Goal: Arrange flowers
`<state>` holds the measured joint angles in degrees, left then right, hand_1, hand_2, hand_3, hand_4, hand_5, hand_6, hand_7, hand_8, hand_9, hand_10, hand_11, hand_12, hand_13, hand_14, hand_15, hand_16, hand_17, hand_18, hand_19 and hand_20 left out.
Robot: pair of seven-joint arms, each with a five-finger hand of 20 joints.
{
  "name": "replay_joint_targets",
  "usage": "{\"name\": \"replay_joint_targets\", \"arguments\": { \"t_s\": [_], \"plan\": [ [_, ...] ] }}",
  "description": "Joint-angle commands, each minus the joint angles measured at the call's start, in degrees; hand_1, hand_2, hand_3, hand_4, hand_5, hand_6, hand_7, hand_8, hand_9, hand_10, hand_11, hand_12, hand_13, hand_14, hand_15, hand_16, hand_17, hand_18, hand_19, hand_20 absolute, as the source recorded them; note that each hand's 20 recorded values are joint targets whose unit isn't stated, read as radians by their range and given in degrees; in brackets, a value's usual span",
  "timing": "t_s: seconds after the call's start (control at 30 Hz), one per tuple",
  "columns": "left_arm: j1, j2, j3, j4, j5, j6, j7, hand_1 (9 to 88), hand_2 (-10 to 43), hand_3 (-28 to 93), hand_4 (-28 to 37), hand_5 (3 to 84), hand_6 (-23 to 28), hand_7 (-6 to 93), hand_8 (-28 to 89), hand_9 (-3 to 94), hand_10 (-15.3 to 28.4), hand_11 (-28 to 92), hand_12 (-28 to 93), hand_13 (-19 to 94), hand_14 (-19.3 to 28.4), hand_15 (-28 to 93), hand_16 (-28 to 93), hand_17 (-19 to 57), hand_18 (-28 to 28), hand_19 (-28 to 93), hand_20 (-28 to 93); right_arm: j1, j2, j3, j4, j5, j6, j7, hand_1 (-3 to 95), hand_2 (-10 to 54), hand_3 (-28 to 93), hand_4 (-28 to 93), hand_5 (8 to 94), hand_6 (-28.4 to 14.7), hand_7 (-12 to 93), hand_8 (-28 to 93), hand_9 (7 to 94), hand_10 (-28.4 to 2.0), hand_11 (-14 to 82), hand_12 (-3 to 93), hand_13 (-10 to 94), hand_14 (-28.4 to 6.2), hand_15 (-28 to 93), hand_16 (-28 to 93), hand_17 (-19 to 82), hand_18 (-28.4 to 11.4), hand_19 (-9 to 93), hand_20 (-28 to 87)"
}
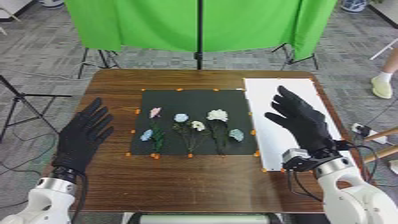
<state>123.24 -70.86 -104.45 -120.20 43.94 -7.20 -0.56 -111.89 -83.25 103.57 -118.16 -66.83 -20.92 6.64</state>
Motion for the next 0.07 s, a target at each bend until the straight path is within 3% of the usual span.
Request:
{"name": "replay_joint_targets", "arguments": {
  "t_s": [0.03, 0.07],
  "plan": [
    [0.91, -1.23, -0.14, -0.4, -0.14, -1.52, -1.99, 21.5, -3.8, 69, -28.3, 22.0, 0.7, 19.4, -11, 17.2, 8.3, 13, 18, 10, 10.2, 18, 4, -14.8, 17.2, 33, 7, -2.17, -0.22, -1.52, -0.24, 2.67, 5.36, -2.64, 10.8, -3.3, 84, -28, 26.4, -4.8, 9, -9, 24.0, -9.8, 1.9, 21.3, 19, -9.1, -9, 44, -3, -17.8, 32, 15],
    [1.25, -1.32, -0.58, -0.56, 0.0, -1.76, -2.29, 21.5, -3.8, 69, -28.3, 22.1, 0.8, 19.3, -11, 17.2, 8.3, 13, 18, 10, 10.3, 18, 4, -14.8, 17.2, 33, 7, -1.93, -0.23, -1.34, -0.33, 1.35, 4.92, -3.05, 10.9, -3.3, 84, -28, 26.3, -4.8, 9, -9, 24.0, -9.7, 2.1, 21.1, 19, -9.3, -9, 43, -3, -17.9, 32, 15]
  ]
}}
